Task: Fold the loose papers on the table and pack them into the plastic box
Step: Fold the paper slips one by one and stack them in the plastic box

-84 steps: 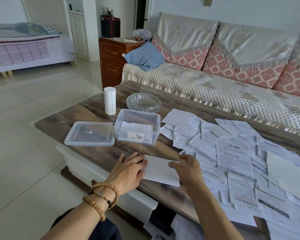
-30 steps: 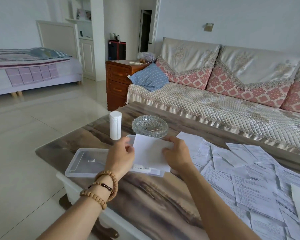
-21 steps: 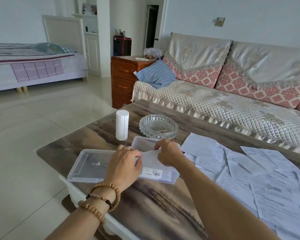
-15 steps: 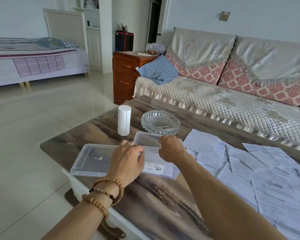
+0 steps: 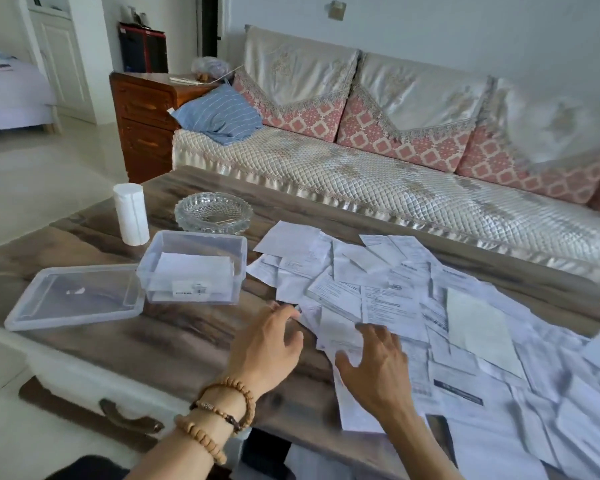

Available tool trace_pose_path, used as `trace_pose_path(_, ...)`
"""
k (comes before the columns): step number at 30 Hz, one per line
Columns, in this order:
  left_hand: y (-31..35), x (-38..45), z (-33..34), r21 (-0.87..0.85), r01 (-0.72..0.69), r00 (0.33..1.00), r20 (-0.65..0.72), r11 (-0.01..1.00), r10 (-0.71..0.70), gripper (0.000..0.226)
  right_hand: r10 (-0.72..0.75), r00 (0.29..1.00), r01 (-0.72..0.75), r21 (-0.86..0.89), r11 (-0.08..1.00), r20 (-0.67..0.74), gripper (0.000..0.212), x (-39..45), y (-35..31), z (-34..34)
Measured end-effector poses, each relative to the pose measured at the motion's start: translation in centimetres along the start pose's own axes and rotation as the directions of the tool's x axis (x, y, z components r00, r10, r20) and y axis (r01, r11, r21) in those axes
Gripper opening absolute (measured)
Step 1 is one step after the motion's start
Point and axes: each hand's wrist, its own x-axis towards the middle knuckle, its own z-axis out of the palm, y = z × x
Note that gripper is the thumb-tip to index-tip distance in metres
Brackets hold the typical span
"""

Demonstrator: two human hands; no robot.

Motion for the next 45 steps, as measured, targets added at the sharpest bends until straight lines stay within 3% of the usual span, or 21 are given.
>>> trace_pose_path(2,2.0,0.0,2.6,-0.081,0.080,0.993,0.097,0.993,-0.072,0.036,0.158,0.983,-0.146,-0.128,0.981,0.089,0.083,-0.8,3.4,-0.8)
trace_pose_path(4,3.7,0.8,4.7,-0.249,0.211,0.972,0.154,0.945,-0.177,0.044,0.245,0.956,-0.224,-0.141,0.964,0.159,0.095,-1.1,5.5,-1.3)
trace_pose_path(7,5.1,2.7,6.6,-0.456,0.413,0.911,0.216,0.788,-0.352,0.057,0.244,0.957,-0.223,-0.143,0.964,0.155,0.088,-0.7,6.5,-1.2)
trace_pose_path(10,5.8,3.7,8.3,-0.514,0.502,0.862,0.227,0.696,-0.453,0.064,0.233,0.966,-0.209,-0.189,0.960,0.115,0.066,-0.2,6.8,-1.3)
trace_pose_path(14,6.6,4.1,9.2,-0.595,0.519,0.826,0.166,0.614,-0.538,0.060,0.104,0.993,-0.090,-0.237,0.967,0.050,0.030,-0.6,7.3,-2.0)
trace_pose_path(17,6.9,3.8,8.6,-0.597,0.508,0.832,0.154,0.621,-0.533,0.057,0.071,0.997,-0.064,-0.237,0.969,0.019,0.024,-0.7,7.9,-3.3)
trace_pose_path(21,5.2,2.4,5.7,-0.593,0.478,0.855,0.147,0.648,-0.497,0.070,0.094,0.984,-0.092,0.020,0.996,-0.150,0.017,-0.3,8.1,-3.0)
trace_pose_path(24,2.8,0.8,3.2,-0.609,0.493,0.844,0.162,0.621,-0.511,0.080,0.010,0.968,0.041,0.195,0.980,-0.253,0.015,-0.8,5.3,-2.2)
trace_pose_path(29,-0.7,-1.2,0.5,-0.647,0.514,0.827,0.199,0.564,-0.526,0.052,-0.237,0.940,0.302,0.268,0.915,-0.247,0.009,-2.4,-0.9,-0.4)
trace_pose_path(32,-1.8,-2.0,-0.1,-0.703,0.486,0.828,0.180,0.519,-0.532,0.042,-0.290,0.933,0.344,0.289,0.894,-0.212,0.012,-3.4,-3.1,1.0)
trace_pose_path(34,-2.9,-2.4,-0.4,-0.710,0.478,0.811,0.131,0.517,-0.570,0.035,-0.189,0.968,0.238,0.354,0.904,-0.167,0.023,-3.8,-3.5,1.2)
trace_pose_path(36,-3.5,-2.6,-0.9,-0.694,0.496,0.776,0.085,0.522,-0.625,0.032,0.048,0.994,0.010,0.512,0.859,-0.099,0.026,-3.6,-3.1,0.6)
trace_pose_path(38,-4.2,-2.6,-1.3,-0.671,0.524,0.752,0.075,0.525,-0.655,0.047,0.228,0.971,-0.137,0.618,0.774,-0.070,0.025,-3.1,-2.8,-0.2)
trace_pose_path(39,-4.3,-2.6,-1.6,-0.648,0.536,0.754,0.081,0.540,-0.652,0.064,0.229,0.969,-0.125,0.613,0.780,-0.095,0.026,-2.8,-2.7,-0.4)
trace_pose_path(41,-3.7,-3.0,-2.0,-0.596,0.523,0.790,0.073,0.609,-0.608,0.092,0.089,0.986,0.004,0.548,0.836,-0.144,0.027,-2.7,-3.4,-0.5)
trace_pose_path(42,-3.4,-3.2,-2.0,-0.572,0.503,0.816,0.066,0.649,-0.574,0.091,-0.032,0.989,0.098,0.489,0.867,-0.142,0.026,-2.9,-4.1,-0.3)
trace_pose_path(45,-2.4,-3.5,-2.1,-0.533,0.491,0.844,0.096,0.689,-0.528,0.034,-0.353,0.936,0.340,0.251,0.906,0.007,0.022,-4.0,-5.7,1.3)
